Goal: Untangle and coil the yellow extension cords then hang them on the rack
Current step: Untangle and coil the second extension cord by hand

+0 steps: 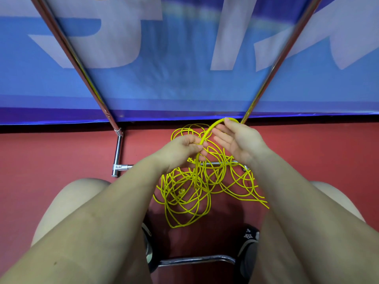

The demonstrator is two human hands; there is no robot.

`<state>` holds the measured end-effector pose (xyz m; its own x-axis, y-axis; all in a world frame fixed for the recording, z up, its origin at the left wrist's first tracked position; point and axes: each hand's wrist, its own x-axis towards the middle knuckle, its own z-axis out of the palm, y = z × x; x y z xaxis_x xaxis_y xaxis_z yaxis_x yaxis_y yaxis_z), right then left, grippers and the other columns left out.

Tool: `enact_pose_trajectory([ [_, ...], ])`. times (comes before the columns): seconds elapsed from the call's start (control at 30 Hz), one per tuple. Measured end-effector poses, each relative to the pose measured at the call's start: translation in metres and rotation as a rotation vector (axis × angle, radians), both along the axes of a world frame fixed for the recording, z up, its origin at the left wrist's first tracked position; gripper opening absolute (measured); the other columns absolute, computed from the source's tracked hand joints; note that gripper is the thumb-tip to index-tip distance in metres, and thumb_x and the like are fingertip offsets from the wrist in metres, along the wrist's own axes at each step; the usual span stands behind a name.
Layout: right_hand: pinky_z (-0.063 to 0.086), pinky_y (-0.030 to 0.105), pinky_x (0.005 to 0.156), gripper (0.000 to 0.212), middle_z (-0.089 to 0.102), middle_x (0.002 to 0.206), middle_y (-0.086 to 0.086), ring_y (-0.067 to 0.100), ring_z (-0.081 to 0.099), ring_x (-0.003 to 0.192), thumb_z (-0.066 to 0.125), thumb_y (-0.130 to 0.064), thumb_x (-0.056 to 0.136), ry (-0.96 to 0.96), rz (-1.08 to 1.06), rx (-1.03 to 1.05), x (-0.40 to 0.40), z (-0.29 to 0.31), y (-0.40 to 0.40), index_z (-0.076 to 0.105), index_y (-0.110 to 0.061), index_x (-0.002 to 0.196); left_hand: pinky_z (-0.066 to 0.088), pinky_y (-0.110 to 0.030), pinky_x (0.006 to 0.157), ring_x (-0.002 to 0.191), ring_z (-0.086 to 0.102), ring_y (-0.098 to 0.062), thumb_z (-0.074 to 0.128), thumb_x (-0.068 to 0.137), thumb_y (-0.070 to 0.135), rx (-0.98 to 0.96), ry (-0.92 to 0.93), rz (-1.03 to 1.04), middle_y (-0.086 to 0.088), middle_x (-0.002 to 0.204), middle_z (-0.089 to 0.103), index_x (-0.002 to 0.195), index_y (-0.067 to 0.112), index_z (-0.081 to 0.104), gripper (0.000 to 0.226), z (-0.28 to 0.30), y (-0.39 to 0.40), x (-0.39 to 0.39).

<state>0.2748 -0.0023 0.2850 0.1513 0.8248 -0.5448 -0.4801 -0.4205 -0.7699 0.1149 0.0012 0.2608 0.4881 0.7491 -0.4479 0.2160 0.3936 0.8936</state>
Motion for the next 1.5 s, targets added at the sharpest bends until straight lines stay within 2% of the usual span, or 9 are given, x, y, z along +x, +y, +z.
enact_pose_trajectory([
  [0.2,0.048,0.027,0.075,0.027,0.065,0.096,0.005,0.015,0.061,0.083,0.065,-0.027,0.085,-0.894,0.660,0.070,-0.011,-0.014,-0.012,0.060,-0.015,0.108,0.055,-0.029,0.055,0.062,0.064,-0.005,0.039,0.101,0.013,-0.038,-0.100,0.318,-0.001,0.082,0.059,0.094,0.017,0.053,0.016,0.004,0.008,-0.003],
  [0.37,0.044,0.023,0.073,0.013,0.063,0.091,0.005,0.014,0.058,0.084,0.065,-0.023,0.086,-0.998,0.873,0.169,-0.015,-0.019,-0.016,0.062,-0.014,0.096,0.057,-0.028,0.052,0.065,0.067,-0.009,0.040,0.101,0.013,-0.129,-0.242,0.541,-0.003,0.085,0.059,0.103,0.012,0.052,0.012,0.006,0.016,-0.007],
  [0.5,0.049,0.026,0.059,0.019,0.063,0.084,0.008,0.022,0.061,0.069,0.060,-0.015,0.090,-0.814,0.776,0.154,-0.017,-0.017,-0.014,0.049,-0.026,0.078,0.058,-0.030,0.058,0.078,0.065,-0.017,0.042,0.100,0.015,-0.168,-0.331,0.592,-0.006,0.093,0.062,0.099,0.014,0.052,0.010,0.010,0.019,-0.009],
  [0.73,0.057,0.025,0.054,0.019,0.063,0.081,0.004,0.013,0.067,0.058,0.053,-0.016,0.094,-0.256,0.238,-0.019,-0.007,-0.008,-0.003,0.050,-0.006,0.110,0.044,-0.040,0.098,0.107,0.060,-0.020,0.046,0.098,0.025,-0.161,-0.069,0.219,0.000,0.105,0.066,0.104,0.022,0.058,0.013,-0.002,0.008,-0.001],
  [0.9,0.058,0.026,0.055,0.008,0.060,0.090,0.008,0.019,0.065,0.071,0.052,-0.015,0.094,0.000,0.020,-0.115,-0.001,-0.008,0.002,0.050,-0.008,0.090,0.044,-0.033,0.086,0.085,0.060,-0.012,0.049,0.097,0.014,-0.078,-0.027,0.024,0.002,0.088,0.067,0.094,0.018,0.058,0.011,-0.006,-0.002,0.005],
  [1.03,0.058,0.024,0.057,0.016,0.061,0.100,0.013,0.019,0.064,0.080,0.049,-0.017,0.096,0.044,0.034,-0.082,-0.003,-0.006,0.002,0.052,-0.005,0.107,0.049,-0.026,0.070,0.068,0.061,-0.004,0.046,0.097,0.006,-0.011,-0.046,0.069,0.005,0.074,0.065,0.093,0.016,0.055,0.014,-0.002,0.001,0.004],
  [1.13,0.056,0.033,0.071,0.019,0.062,0.100,0.013,0.022,0.065,0.083,0.051,-0.019,0.095,-0.202,0.176,-0.036,-0.005,-0.005,0.000,0.051,-0.009,0.112,0.050,-0.029,0.066,0.068,0.057,-0.008,0.043,0.099,0.008,-0.005,-0.058,0.182,0.001,0.078,0.060,0.095,0.015,0.052,0.012,0.000,0.004,0.002],
  [1.27,0.048,0.029,0.072,0.027,0.064,0.095,0.005,0.018,0.061,0.081,0.062,-0.027,0.088,-0.936,0.681,0.057,-0.009,-0.015,-0.011,0.059,-0.016,0.112,0.054,-0.026,0.055,0.057,0.059,-0.004,0.042,0.100,0.010,-0.002,-0.091,0.388,0.001,0.077,0.058,0.099,0.013,0.052,0.011,0.003,0.011,-0.005],
  [1.5,0.046,0.029,0.074,0.022,0.057,0.090,-0.001,0.019,0.059,0.081,0.062,-0.018,0.088,-1.157,0.828,0.141,-0.010,-0.020,-0.016,0.059,-0.015,0.110,0.058,-0.033,0.058,0.068,0.062,-0.012,0.045,0.099,0.010,-0.170,-0.337,0.682,-0.003,0.083,0.061,0.093,0.014,0.051,0.010,0.008,0.021,-0.012],
])
